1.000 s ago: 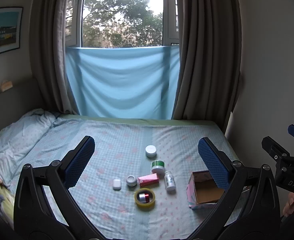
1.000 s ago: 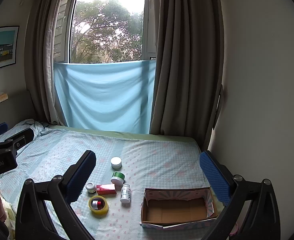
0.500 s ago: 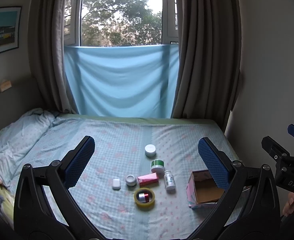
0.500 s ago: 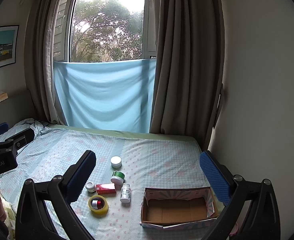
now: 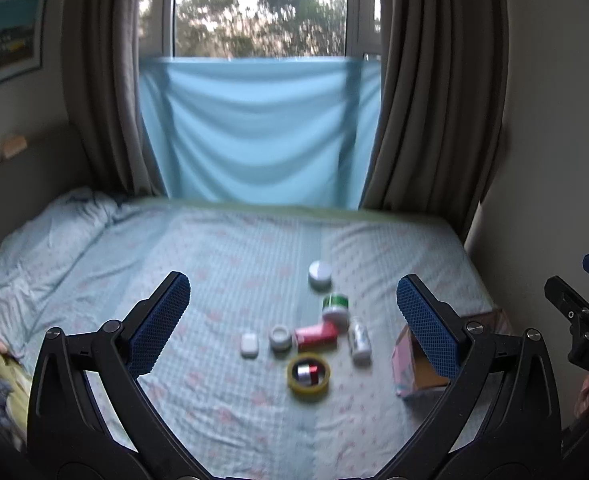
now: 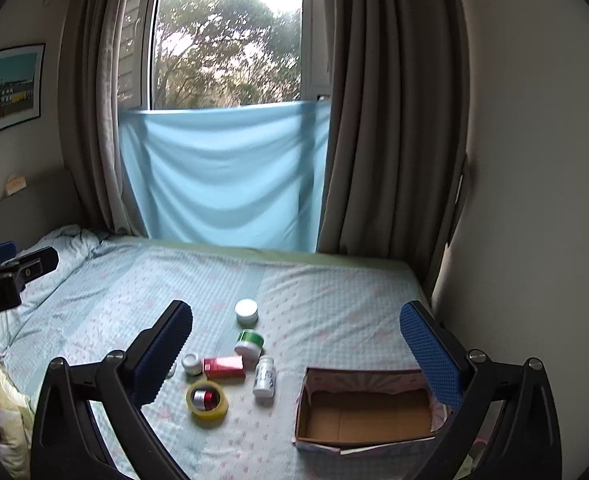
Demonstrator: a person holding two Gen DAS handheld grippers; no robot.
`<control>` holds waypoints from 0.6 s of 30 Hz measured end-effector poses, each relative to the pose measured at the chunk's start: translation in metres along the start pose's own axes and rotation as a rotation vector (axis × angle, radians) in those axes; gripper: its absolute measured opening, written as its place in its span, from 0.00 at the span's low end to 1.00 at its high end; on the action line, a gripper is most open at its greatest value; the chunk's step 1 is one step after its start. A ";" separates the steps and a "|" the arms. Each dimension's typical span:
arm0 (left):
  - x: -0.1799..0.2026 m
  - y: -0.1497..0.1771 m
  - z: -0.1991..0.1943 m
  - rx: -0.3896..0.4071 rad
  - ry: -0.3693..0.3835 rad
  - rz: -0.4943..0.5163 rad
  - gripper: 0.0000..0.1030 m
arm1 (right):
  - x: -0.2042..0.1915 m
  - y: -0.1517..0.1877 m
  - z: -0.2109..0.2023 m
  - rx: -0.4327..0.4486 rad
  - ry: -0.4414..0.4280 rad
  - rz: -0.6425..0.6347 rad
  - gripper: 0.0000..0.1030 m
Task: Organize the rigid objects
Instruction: 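Move the left tool to the small white jar while the right tool approaches the yellow tape roll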
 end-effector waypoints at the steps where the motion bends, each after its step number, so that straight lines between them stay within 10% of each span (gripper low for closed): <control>1: -0.007 0.004 0.006 -0.018 0.003 -0.005 0.99 | -0.003 0.004 0.003 -0.009 -0.008 -0.006 1.00; 18: -0.127 0.023 0.132 -0.315 0.204 0.175 0.99 | -0.125 0.081 0.090 -0.382 -0.039 0.006 1.00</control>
Point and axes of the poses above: each gripper's, at about its wrist camera, not at the fingertips, and z roughly the way its jaws point, x to its right, y to its underside, the point moved 3 cm from there along z, roughly the way its jaws point, and after that the axes turned 9 degrees about y, right-handed, at the moved point
